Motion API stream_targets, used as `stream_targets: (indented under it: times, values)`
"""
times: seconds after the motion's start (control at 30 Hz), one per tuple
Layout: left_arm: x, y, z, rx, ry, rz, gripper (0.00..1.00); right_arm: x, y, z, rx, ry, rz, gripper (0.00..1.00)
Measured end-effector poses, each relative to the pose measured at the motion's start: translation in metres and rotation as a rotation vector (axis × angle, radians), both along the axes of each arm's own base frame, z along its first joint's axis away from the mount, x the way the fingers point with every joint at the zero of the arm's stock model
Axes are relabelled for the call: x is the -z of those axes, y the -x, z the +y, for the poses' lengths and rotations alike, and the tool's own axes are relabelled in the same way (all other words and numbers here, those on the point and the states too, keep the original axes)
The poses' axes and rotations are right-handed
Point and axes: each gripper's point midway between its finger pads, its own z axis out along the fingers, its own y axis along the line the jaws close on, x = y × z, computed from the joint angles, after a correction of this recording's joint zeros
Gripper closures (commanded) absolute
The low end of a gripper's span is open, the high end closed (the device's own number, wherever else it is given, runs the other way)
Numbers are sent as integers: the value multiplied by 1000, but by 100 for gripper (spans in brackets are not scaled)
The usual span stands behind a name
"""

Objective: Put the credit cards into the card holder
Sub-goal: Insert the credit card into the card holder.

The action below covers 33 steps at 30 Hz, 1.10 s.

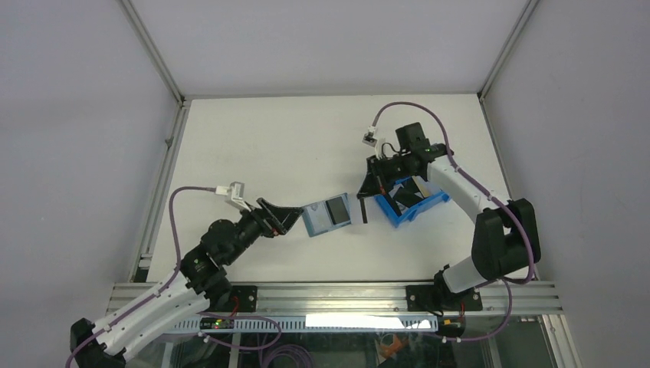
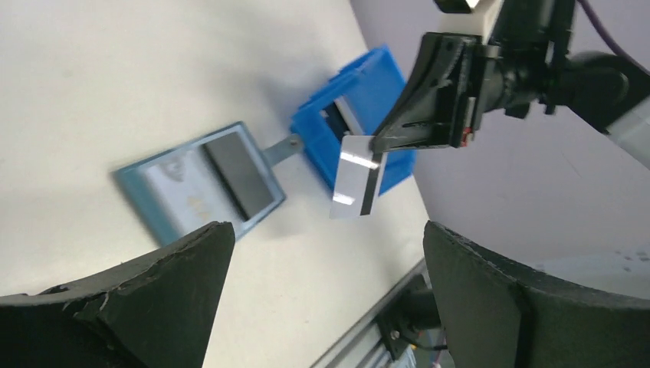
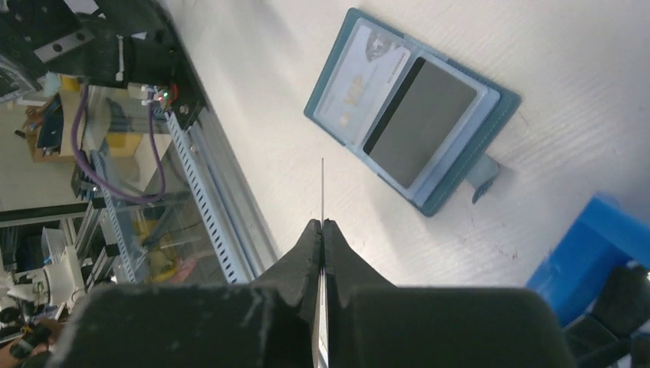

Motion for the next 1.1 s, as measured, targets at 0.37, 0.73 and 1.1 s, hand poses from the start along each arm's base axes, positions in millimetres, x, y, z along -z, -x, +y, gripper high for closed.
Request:
stream_targets:
  times: [0.37,0.73,1.1]
  values:
    - [104,5,32,-164,-147,331,17,49,-43,49,184,-12,54,100]
    - [151,-2,8,-145,-271,524,33,68,-45,63,262,-22,67,100]
    - [157,-3,-5,-125,-274,595,45,82,-48,63,273,-8,81,100]
